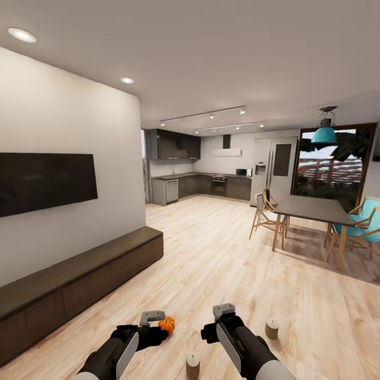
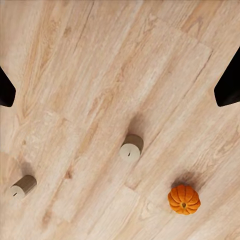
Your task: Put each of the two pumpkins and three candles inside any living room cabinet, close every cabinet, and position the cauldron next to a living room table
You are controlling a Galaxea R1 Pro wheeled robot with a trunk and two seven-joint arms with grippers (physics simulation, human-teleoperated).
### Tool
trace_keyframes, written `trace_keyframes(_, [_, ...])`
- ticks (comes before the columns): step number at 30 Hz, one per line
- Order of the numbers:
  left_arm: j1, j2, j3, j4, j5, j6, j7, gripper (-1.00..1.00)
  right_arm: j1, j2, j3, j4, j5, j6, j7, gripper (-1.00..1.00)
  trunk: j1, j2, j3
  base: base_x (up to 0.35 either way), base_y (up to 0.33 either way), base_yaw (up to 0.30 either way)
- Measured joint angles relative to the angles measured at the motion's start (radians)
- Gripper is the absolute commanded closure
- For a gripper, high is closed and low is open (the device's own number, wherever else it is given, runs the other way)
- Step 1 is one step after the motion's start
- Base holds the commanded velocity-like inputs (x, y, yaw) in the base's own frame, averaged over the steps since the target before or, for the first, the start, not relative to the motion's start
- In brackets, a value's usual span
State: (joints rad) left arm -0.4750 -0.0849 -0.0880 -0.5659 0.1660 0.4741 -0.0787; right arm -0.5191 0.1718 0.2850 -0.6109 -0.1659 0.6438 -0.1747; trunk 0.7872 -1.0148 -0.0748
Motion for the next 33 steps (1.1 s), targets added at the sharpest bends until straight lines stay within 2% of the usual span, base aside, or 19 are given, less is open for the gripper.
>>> trace_keyframes(19, [0.0,0.001,0.0,0.005,-0.001,0.0,-0.002,-1.0,0.0,0.0,0.0,0.0,0.0,-0.001,0.001,-1.0,0.0,0.0,0.002,0.002,0.0,-0.127])
trace_keyframes(33, [0.0,0.002,-0.002,0.003,-0.001,0.0,-0.001,-1.0,0.0,0.001,0.0,0.0,0.0,-0.001,0.001,-1.0,0.0,0.0,0.005,0.192,-0.156,-0.154])
